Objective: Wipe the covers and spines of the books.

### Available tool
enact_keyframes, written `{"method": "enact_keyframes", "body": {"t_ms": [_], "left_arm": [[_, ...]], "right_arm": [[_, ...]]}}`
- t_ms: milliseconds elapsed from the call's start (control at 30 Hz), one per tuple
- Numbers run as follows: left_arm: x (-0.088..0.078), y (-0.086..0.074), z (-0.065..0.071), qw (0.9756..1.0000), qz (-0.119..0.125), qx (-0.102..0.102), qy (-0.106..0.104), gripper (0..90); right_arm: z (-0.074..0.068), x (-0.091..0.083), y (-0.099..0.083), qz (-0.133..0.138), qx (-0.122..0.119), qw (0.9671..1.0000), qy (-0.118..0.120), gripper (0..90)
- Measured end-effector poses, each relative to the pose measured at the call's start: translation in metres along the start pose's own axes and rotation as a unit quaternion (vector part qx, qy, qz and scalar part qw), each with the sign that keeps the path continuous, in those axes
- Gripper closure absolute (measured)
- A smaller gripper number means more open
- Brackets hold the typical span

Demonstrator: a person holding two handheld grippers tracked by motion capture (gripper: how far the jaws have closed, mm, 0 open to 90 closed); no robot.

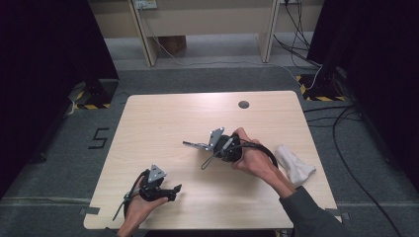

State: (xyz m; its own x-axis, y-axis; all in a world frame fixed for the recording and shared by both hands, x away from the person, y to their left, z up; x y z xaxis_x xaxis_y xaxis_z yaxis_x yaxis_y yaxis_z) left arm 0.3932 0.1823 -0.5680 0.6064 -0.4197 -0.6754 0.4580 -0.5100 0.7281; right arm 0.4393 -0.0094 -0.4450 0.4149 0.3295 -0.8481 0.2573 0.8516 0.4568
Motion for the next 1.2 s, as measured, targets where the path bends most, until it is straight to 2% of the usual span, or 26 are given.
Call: {"method": "enact_keyframes", "body": {"t_ms": [67,100,133,267,467,533,567,900,1100,1200], "left_arm": [[0.000,0.000,-0.001,1.0000,0.001,-0.001,0.001,17.9],[-0.001,0.000,-0.002,1.0000,0.000,-0.002,0.001,17.9],[0.000,0.000,-0.002,1.0000,0.001,-0.003,0.002,17.9],[0.001,-0.003,-0.004,1.0000,-0.004,-0.005,0.003,17.9],[0.003,-0.005,-0.006,0.9999,-0.008,-0.007,0.004,17.9],[0.003,-0.004,-0.005,0.9999,-0.008,-0.007,0.003,17.9],[0.003,-0.004,-0.006,0.9999,-0.009,-0.007,0.004,17.9],[0.002,-0.004,-0.010,0.9999,-0.007,-0.011,0.010,18.6],[0.002,-0.005,-0.014,0.9997,-0.007,-0.014,0.017,18.6],[0.001,-0.005,-0.015,0.9997,-0.005,-0.016,0.019,18.6]], "right_arm": [[-0.007,0.002,-0.002,0.001,0.003,0.9999,0.009,84.4],[-0.011,0.003,-0.003,0.001,0.001,0.9999,0.010,84.3],[-0.014,0.004,-0.003,0.002,-0.011,0.9998,0.014,84.3],[-0.029,0.011,-0.009,-0.010,-0.015,0.9994,0.028,84.4],[-0.043,0.022,-0.019,-0.006,-0.019,0.9988,0.045,84.4],[-0.047,0.025,-0.022,-0.004,-0.008,0.9986,0.051,84.3],[-0.047,0.027,-0.023,-0.003,-0.012,0.9985,0.053,84.3],[-0.063,0.043,-0.041,0.007,0.010,0.9970,0.076,83.6],[-0.076,0.051,-0.052,0.011,0.013,0.9964,0.084,79.4],[-0.081,0.055,-0.057,0.014,0.026,0.9952,0.094,75.8]]}}
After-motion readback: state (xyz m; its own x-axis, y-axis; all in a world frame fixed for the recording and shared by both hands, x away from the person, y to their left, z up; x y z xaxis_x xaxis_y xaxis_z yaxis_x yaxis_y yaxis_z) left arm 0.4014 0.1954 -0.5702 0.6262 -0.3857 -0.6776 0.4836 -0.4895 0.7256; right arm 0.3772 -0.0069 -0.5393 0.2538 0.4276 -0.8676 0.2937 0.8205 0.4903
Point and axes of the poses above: each handheld gripper's, and its own axes: x roughly forward along the jaws, y roughly out of its top, z roughly to its right, the point moved 10 cm from there along x, roughly forward along the jaws, and after that the axes turned 11 degrees about x, right-handed, at the moved point
